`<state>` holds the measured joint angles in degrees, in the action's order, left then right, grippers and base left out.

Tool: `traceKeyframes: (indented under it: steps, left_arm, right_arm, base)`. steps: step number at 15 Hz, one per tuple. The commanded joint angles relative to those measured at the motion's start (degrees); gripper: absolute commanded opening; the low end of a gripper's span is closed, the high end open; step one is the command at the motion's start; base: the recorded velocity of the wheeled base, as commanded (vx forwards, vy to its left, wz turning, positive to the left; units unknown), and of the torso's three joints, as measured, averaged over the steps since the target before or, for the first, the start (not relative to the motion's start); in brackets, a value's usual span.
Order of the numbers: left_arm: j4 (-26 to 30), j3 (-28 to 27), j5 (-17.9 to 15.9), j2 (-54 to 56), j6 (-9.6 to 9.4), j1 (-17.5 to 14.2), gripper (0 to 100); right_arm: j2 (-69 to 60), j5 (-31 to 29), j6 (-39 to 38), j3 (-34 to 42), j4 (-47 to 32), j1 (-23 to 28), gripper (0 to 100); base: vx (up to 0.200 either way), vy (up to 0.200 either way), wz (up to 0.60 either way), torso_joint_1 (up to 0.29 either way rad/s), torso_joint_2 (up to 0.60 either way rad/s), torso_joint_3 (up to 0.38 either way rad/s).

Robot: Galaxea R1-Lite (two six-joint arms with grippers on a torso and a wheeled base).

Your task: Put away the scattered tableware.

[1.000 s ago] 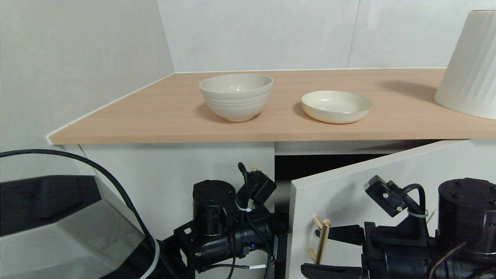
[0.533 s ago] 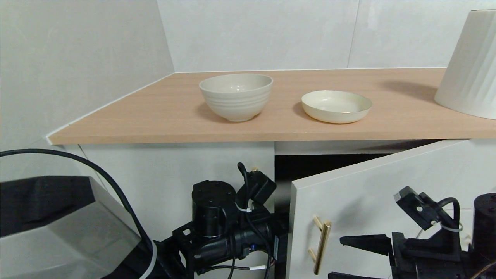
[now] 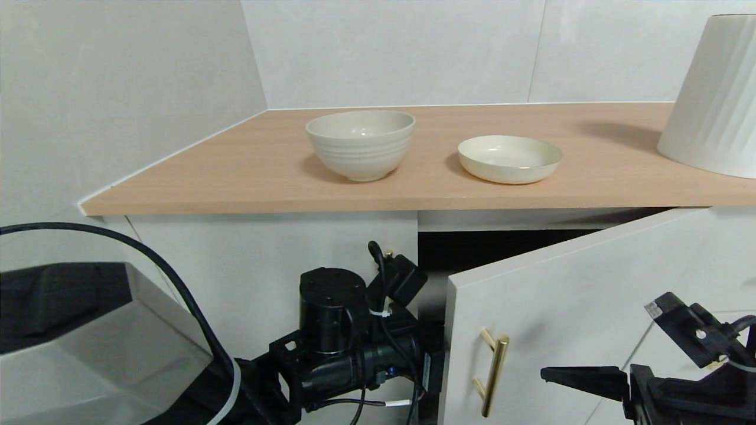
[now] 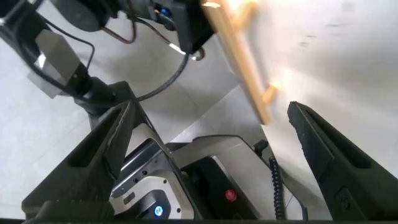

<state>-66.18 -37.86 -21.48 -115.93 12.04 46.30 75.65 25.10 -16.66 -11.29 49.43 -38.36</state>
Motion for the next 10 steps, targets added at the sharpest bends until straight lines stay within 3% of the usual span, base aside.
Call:
traceKeyframes:
  steps: [1,5,10]
  left_arm:
    - [0.1,-0.7,0.0,-0.3,0.00,0.1,0]
    - [0.0,-1.3,0.0,-1.0,2.19,0.1,0]
    - [2.8,-4.1,0.1,-1.8,2.46,0.1,0]
  right_arm:
    - [-0.9,0.0,0.0,0.2,0.0,0.0,100]
    - [-1.4,-0.1,0.1,0.2,0.0,0.0,100]
    - [-2.7,0.0,0.1,0.1,0.0,0.0,100]
  base:
    - [0.000,0.000,0.00,0.000,0.00,0.000]
    - [0.000,0.000,0.00,0.000,0.00,0.000]
    - [0.000,0.000,0.00,0.000,0.00,0.000]
